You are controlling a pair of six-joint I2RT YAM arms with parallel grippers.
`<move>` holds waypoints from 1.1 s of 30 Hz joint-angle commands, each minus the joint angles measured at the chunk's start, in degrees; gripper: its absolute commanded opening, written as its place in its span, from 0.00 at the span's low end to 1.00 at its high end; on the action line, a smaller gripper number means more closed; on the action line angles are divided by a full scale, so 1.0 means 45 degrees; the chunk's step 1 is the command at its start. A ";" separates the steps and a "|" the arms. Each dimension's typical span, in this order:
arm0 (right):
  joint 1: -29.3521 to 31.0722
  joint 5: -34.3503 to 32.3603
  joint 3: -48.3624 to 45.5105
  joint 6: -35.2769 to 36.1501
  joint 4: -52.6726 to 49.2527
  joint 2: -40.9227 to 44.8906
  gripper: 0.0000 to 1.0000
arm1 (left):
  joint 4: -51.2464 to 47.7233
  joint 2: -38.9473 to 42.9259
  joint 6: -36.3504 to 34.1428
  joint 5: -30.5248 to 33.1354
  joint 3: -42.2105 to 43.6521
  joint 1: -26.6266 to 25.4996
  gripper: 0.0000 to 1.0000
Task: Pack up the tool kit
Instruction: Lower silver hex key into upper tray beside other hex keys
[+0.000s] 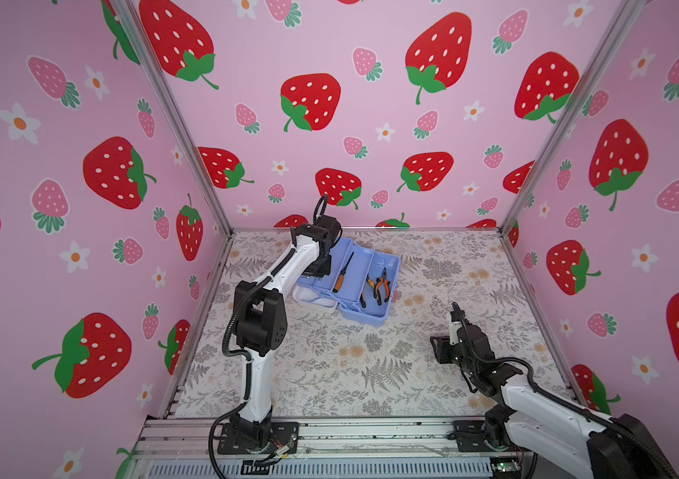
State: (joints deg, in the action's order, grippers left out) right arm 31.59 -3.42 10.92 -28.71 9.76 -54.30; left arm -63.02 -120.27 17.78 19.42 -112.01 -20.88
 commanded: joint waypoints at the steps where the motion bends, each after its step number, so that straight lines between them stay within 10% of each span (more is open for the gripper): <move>1: -0.0048 -0.0216 0.0292 -0.0114 0.0038 -0.0022 0.47 | -0.0193 0.0659 0.0085 -0.0030 0.0090 -0.0001 0.30; 10: -0.0048 -0.0684 0.0271 -0.0280 0.0048 -0.0014 0.49 | 0.1353 0.4373 0.0809 -0.0837 0.2647 -0.0006 0.30; 20: -0.0048 0.0382 0.0718 -0.1570 0.0793 0.0172 0.46 | 0.6930 1.0079 0.4256 -0.2496 1.0897 0.1442 0.32; 27: -0.0048 0.1439 0.3682 -0.1503 -0.0151 -0.2239 0.56 | 0.9694 0.9210 0.4915 -0.5971 1.2761 0.3408 0.58; 33: 0.0027 0.3467 0.5331 -0.2369 0.0464 -0.4381 0.56 | 1.1318 0.7941 0.5266 -0.7629 1.3081 0.4344 0.61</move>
State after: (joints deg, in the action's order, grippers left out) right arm 31.59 6.28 33.04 -36.38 10.92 -71.26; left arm -18.90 -83.53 39.40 -9.04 -53.82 -2.85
